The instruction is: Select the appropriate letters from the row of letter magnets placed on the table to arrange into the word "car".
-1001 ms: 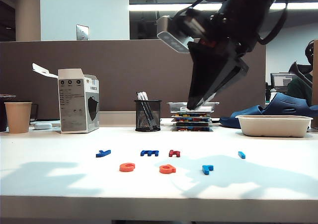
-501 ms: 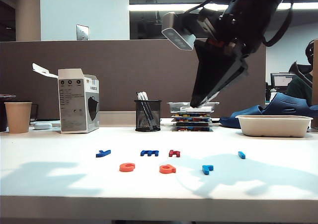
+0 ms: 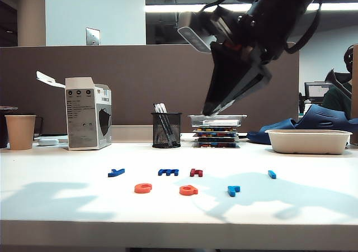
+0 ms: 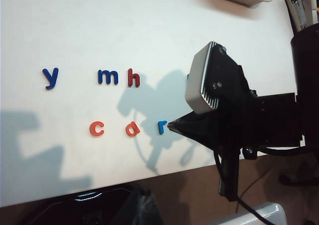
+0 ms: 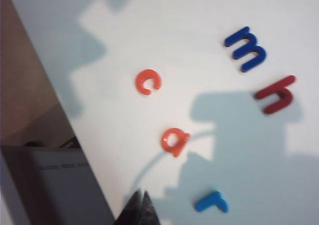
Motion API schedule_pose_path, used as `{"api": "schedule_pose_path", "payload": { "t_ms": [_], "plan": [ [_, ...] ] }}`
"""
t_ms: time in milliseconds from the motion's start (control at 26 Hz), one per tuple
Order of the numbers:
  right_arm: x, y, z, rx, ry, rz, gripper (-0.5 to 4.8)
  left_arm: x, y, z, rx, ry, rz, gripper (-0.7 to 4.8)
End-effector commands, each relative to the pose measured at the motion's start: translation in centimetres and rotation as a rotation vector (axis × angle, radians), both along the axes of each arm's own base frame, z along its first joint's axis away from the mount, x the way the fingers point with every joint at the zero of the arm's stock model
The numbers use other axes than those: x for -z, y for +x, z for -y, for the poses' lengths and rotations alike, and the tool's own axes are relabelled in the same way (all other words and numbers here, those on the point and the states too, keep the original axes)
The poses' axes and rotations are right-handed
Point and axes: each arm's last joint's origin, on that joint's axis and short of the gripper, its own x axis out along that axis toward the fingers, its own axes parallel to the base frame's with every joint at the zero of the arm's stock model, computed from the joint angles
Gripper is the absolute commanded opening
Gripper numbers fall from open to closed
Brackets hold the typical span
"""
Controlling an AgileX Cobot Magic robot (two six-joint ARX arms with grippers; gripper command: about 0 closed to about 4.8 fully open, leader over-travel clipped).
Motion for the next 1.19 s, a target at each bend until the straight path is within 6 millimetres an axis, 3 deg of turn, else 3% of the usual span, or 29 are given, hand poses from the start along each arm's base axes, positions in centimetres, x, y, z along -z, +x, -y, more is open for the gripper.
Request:
{"api": "schedule_pose_path", "payload": {
  "t_ms": [39,770,1194],
  "plan": [
    [0.6,0.4,-0.2,-0.02,0.04,-0.042,-0.01,-0.2,0.0,-0.1,-0.003,-0.006,0.01,-0.05],
    [5.8,2.3,-0.9,-0.021,0.015,-0.22,-0.02,-0.2,0.0,-0.1,-0.003,-0.006,0.01,-0.05],
    [5.9,3.0,-0.6,0.051,-0.011,-0.177,-0.02,-0.2,0.0,-0.1,-0.003,-0.006,0.01,-0.05]
  ]
}}
